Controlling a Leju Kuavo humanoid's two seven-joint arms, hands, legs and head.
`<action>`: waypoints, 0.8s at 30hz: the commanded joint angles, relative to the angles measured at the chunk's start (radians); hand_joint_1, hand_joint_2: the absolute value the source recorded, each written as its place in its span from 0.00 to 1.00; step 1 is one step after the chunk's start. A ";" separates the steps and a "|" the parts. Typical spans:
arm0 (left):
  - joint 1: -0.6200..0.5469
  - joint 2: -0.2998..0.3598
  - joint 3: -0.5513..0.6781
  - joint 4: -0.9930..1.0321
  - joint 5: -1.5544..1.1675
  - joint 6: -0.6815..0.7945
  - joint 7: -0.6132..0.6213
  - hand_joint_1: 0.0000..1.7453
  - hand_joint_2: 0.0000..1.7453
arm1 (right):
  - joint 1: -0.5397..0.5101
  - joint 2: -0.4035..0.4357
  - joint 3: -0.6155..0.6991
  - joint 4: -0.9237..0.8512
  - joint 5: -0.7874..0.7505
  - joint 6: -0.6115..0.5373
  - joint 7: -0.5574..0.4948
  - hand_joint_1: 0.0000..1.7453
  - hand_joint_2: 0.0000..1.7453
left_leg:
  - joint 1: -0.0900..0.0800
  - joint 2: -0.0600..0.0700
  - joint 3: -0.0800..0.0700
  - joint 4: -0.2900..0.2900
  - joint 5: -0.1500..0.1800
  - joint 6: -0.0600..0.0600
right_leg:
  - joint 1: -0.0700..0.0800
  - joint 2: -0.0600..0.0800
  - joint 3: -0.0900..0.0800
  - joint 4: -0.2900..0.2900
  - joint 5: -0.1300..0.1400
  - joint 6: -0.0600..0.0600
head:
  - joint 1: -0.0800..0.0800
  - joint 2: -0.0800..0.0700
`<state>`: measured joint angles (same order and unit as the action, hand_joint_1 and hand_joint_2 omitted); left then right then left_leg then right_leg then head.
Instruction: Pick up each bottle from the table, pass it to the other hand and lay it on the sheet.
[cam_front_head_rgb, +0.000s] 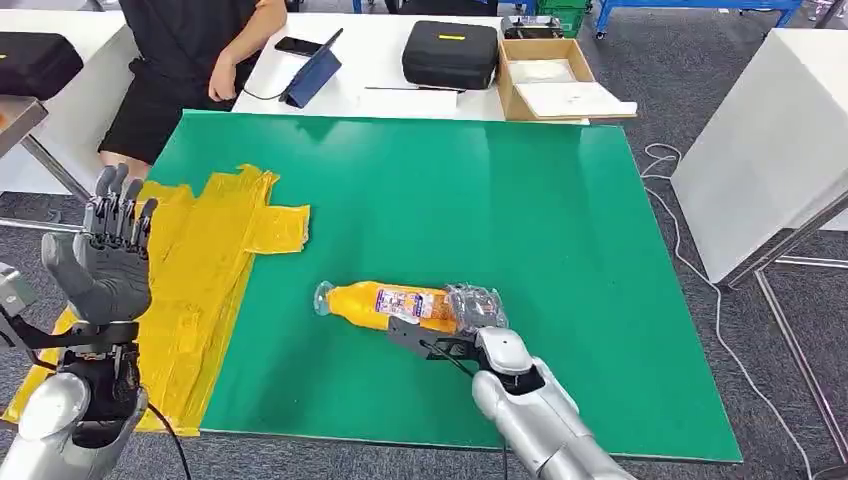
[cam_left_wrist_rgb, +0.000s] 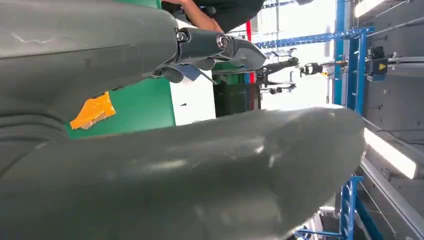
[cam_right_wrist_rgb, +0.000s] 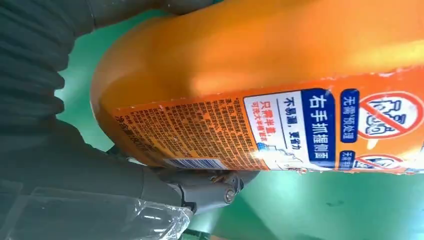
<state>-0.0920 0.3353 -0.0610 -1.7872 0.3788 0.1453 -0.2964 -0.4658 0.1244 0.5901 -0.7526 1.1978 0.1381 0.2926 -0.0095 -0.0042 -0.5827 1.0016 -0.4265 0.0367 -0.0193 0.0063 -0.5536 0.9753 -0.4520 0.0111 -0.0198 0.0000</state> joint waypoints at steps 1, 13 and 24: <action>-0.034 -0.030 -0.028 0.034 -0.004 -0.005 0.007 0.00 0.00 | -0.007 -0.020 -0.043 0.072 0.001 0.002 0.000 1.00 1.00 | 0.001 -0.004 0.000 -0.001 0.001 -0.003 | 0.001 -0.004 0.002 -0.002 0.001 -0.001 | 0.000 0.000; -0.034 -0.030 -0.028 0.034 -0.004 -0.005 0.007 0.00 0.00 | -0.007 -0.020 -0.043 0.072 0.001 0.002 0.000 1.00 1.00 | 0.002 -0.004 0.000 -0.002 0.003 -0.004 | 0.002 -0.005 0.003 -0.004 0.002 -0.002 | 0.000 0.000; 0.044 -0.017 -0.046 0.068 0.008 -0.138 0.100 0.00 0.00 | 0.049 -0.037 -0.092 -0.220 -0.035 -0.012 -0.053 1.00 1.00 | 0.001 -0.002 0.001 -0.001 0.002 -0.003 | 0.001 -0.003 0.002 -0.003 0.001 -0.002 | 0.000 0.000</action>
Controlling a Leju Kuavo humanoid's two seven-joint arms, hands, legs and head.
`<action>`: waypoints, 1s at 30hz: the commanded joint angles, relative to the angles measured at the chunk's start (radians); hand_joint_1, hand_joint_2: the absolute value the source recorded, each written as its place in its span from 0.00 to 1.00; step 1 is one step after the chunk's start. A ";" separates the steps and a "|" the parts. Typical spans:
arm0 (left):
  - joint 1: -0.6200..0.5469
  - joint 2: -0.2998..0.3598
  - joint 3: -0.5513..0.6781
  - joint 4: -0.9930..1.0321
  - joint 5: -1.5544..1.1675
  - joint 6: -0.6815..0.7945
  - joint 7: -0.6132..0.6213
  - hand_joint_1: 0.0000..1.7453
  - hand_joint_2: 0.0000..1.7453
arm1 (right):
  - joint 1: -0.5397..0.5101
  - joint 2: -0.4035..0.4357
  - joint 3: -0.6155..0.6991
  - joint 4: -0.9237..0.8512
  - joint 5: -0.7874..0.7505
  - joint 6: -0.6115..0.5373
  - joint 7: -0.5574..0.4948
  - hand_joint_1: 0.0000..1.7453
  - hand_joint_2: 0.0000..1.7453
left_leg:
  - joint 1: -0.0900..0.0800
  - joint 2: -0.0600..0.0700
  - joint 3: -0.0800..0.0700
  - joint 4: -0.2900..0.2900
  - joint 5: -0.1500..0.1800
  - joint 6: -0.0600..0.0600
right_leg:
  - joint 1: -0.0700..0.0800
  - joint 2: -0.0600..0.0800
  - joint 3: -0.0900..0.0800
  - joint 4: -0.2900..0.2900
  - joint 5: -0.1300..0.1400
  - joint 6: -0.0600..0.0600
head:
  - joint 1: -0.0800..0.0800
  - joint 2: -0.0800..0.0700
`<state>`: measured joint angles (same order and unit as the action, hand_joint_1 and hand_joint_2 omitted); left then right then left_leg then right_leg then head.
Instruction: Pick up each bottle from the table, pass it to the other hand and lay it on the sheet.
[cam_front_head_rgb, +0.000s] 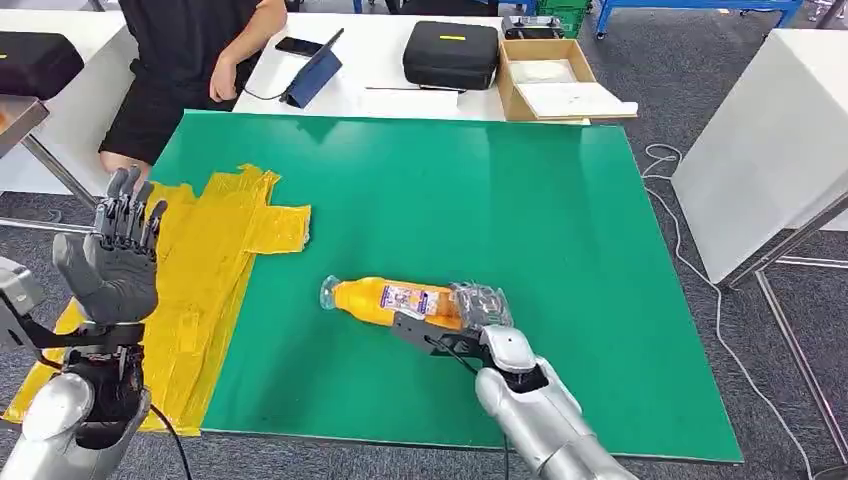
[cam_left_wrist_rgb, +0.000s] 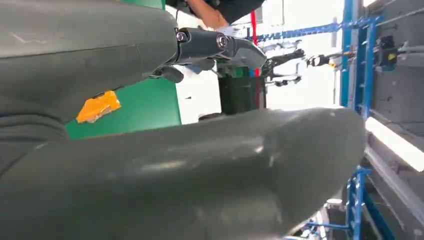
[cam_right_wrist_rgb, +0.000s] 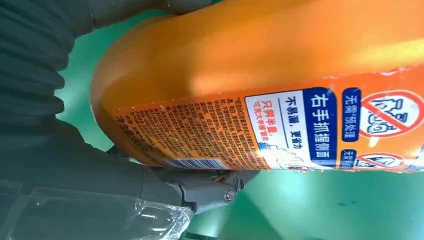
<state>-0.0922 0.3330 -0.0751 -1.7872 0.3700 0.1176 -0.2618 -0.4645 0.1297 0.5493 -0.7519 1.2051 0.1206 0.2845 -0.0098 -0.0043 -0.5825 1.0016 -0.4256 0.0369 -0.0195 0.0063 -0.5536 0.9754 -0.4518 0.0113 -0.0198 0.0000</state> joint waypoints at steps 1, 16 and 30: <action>0.059 -0.004 -0.033 0.081 0.018 -0.125 0.068 0.00 0.00 | 0.065 -0.055 -0.053 -0.298 -0.057 0.017 -0.046 1.00 1.00 | 0.000 -0.001 0.001 -0.001 0.001 -0.002 | 0.000 -0.002 0.001 -0.001 0.000 -0.001 | 0.000 0.000; 0.035 0.033 -0.057 0.184 0.112 -0.299 0.086 0.00 1.00 | 0.171 -0.220 -0.068 -0.764 -0.201 0.006 -0.058 1.00 1.00 | 0.002 -0.006 -0.006 0.001 0.001 -0.005 | 0.002 -0.007 -0.003 -0.001 0.000 -0.002 | 0.000 0.000; 0.087 0.055 -0.087 0.208 0.294 -0.361 0.104 0.00 1.00 | 0.111 -0.219 0.003 -0.758 -0.297 -0.056 -0.075 1.00 1.00 | 0.001 0.001 -0.006 0.000 0.000 -0.003 | 0.000 0.000 -0.005 -0.001 0.001 -0.001 | 0.000 0.000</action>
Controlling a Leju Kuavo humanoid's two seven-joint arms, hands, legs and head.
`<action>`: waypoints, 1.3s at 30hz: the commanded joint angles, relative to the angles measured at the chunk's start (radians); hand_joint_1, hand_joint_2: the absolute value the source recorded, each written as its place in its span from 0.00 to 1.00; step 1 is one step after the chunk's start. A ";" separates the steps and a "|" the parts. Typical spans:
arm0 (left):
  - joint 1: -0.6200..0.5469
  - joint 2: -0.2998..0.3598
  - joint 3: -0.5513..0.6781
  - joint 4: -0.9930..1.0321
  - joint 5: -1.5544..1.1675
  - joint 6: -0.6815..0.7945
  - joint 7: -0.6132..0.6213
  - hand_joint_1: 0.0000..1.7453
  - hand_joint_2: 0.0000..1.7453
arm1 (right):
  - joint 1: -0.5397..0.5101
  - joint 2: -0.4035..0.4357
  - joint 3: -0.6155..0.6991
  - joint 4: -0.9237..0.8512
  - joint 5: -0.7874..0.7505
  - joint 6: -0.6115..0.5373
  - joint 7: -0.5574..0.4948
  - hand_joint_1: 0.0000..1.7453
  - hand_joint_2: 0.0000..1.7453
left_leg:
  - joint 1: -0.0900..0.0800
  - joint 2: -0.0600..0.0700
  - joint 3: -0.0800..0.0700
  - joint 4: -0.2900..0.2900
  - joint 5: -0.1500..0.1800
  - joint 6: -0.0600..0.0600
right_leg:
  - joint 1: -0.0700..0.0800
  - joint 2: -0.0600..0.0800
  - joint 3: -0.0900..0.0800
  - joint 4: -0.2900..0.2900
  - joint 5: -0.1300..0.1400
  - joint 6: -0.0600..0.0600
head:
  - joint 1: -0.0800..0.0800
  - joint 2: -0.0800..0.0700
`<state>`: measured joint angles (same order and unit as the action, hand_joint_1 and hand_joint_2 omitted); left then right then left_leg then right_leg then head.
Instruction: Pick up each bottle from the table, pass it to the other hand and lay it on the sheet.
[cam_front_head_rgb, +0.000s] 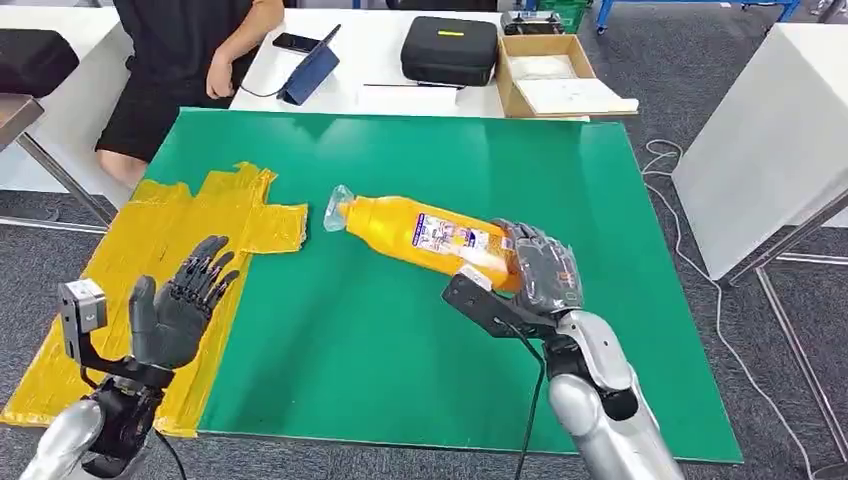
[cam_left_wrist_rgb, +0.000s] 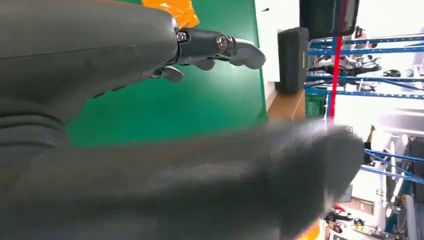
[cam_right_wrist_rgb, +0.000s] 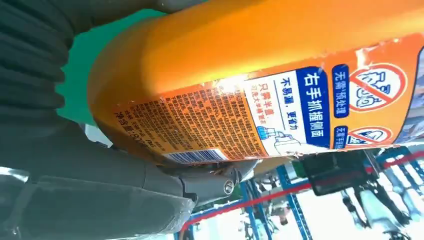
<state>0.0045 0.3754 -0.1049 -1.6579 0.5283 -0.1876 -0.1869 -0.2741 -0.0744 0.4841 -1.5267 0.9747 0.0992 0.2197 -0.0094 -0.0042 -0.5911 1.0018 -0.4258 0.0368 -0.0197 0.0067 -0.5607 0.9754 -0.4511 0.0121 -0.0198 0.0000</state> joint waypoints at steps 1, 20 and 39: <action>-0.021 0.013 -0.069 0.092 0.160 -0.065 0.032 0.00 1.00 | -0.091 -0.004 0.075 0.021 -0.081 -0.037 -0.010 1.00 1.00 | 0.001 0.002 0.003 0.000 0.000 -0.004 | 0.001 0.001 0.002 -0.001 0.001 -0.002 | 0.000 0.000; -0.158 -0.098 -0.201 0.077 0.314 0.016 0.020 0.00 1.00 | -0.222 0.160 0.208 0.157 -0.203 -0.013 0.044 1.00 1.00 | 0.001 0.000 0.002 -0.001 0.001 -0.003 | 0.001 -0.001 0.002 -0.001 0.000 -0.002 | 0.000 0.000; -0.234 -0.157 -0.224 0.077 0.246 0.125 -0.013 0.00 1.00 | -0.283 0.198 0.268 0.333 -0.316 -0.030 0.055 1.00 1.00 | 0.001 -0.001 0.001 0.000 0.001 -0.002 | 0.001 -0.002 0.002 0.000 0.000 -0.001 | 0.000 0.000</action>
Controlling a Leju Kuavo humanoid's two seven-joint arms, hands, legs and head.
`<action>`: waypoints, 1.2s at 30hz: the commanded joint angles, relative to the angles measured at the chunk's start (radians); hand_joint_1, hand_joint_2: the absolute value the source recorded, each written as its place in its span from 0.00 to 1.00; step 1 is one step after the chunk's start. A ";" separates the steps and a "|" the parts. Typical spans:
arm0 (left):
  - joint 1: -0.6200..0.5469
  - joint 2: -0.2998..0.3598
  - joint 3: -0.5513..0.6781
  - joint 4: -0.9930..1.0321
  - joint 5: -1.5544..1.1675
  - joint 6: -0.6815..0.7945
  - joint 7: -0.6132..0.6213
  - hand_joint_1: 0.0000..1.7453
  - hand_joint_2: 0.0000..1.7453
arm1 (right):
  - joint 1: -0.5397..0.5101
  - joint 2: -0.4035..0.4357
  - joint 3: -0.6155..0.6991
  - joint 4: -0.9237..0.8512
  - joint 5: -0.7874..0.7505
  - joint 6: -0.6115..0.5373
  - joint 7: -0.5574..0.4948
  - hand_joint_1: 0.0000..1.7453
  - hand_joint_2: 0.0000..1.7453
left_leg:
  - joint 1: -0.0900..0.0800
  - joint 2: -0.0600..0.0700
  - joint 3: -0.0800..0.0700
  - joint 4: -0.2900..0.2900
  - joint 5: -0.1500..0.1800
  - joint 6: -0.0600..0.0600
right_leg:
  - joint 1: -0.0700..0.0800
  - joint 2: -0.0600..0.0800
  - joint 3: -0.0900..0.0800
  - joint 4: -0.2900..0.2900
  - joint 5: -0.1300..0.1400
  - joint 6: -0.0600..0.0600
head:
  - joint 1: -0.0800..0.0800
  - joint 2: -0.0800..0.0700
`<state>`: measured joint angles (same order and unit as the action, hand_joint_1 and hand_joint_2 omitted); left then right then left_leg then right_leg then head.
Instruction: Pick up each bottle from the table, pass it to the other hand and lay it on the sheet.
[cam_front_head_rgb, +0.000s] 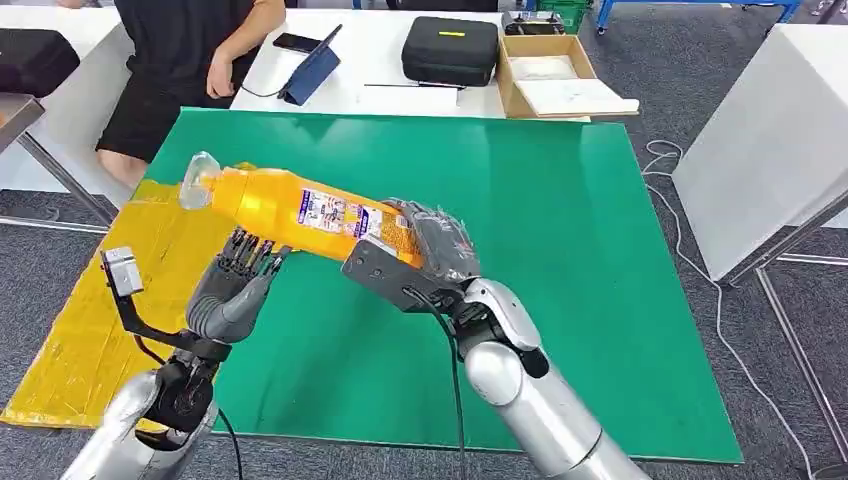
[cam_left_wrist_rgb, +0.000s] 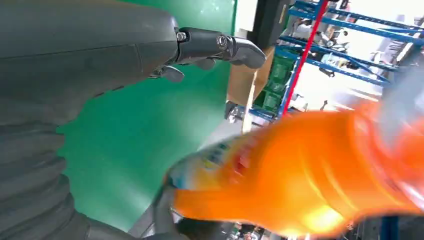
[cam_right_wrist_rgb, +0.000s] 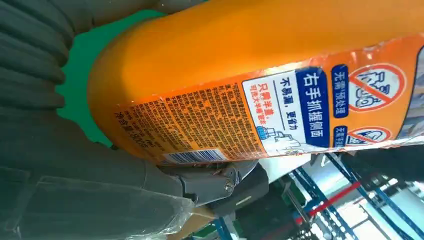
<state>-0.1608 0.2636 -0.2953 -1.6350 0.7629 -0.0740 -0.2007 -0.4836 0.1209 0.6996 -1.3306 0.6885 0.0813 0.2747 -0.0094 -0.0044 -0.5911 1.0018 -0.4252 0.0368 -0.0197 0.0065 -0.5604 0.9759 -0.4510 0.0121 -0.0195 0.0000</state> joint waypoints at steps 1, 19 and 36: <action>-0.076 -0.053 -0.039 0.055 0.022 0.014 0.004 0.00 1.00 | -0.074 0.003 0.056 0.149 -0.041 -0.014 -0.002 1.00 1.00 | 0.001 -0.001 0.002 0.000 0.000 -0.004 | 0.001 -0.002 0.003 -0.001 0.000 -0.002 | 0.000 0.000; -0.089 -0.086 -0.053 0.036 0.046 0.031 0.017 0.00 1.00 | -0.075 0.010 0.057 0.170 -0.053 -0.020 -0.003 1.00 1.00 | 0.001 -0.001 0.002 0.001 0.000 -0.004 | 0.001 -0.002 0.003 -0.001 0.000 -0.002 | 0.000 0.000; -0.109 -0.177 -0.080 0.033 -0.012 0.128 0.021 0.00 1.00 | -0.062 0.146 0.185 0.236 0.073 0.066 0.043 1.00 1.00 | 0.002 0.000 0.001 0.000 0.000 -0.003 | 0.001 -0.001 0.002 0.000 0.000 -0.002 | 0.000 0.000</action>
<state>-0.2177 0.1324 -0.3410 -1.6350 0.7812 0.0309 -0.1888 -0.5044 0.1976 0.7508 -1.1917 0.7287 0.1072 0.3117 -0.0091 -0.0042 -0.5912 1.0020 -0.4252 0.0368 -0.0198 0.0067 -0.5606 0.9759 -0.4510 0.0121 -0.0195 0.0000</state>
